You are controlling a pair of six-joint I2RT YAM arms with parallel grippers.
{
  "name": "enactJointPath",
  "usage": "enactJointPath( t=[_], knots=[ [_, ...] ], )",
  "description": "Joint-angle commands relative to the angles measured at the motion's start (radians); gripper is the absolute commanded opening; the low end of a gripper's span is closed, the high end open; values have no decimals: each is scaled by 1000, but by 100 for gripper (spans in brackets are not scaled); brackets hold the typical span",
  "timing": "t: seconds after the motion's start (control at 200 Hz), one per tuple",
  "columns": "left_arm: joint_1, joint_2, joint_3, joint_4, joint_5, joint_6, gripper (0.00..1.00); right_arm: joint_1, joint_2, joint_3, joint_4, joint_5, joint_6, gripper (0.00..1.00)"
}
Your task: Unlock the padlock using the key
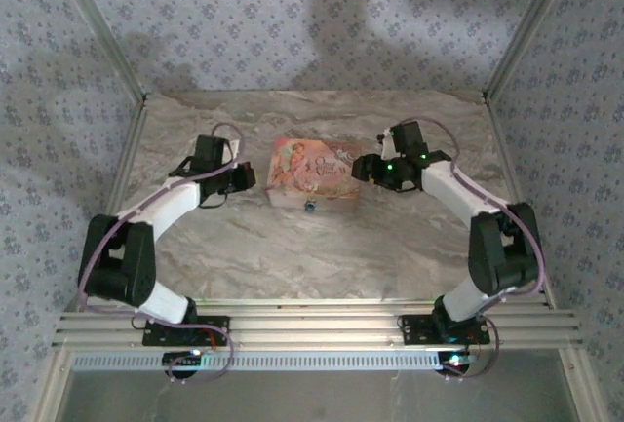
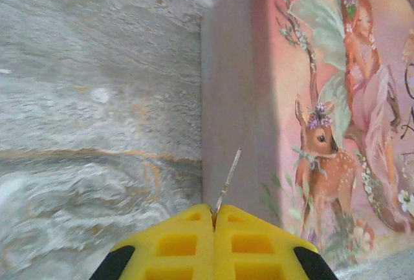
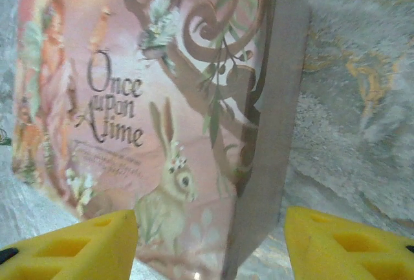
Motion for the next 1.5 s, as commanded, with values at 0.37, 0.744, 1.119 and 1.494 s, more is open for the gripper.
enactJointPath(
  t=[0.37, 0.744, 1.119, 1.494],
  knots=[
    [2, -451, -272, -144, 247, 53, 0, 521, -273, -249, 19, 584, 210, 59],
    [-93, -708, -442, -145, 251, -40, 0, 694, 212, 15, 94, 767, 310, 54],
    [-95, -743, -474, -133, 244, -59, 0, 660, 310, 100, 104, 812, 342, 54],
    [-95, -716, -476, -111, 266, -47, 0, 637, 340, 107, 111, 830, 356, 50]
  ],
)
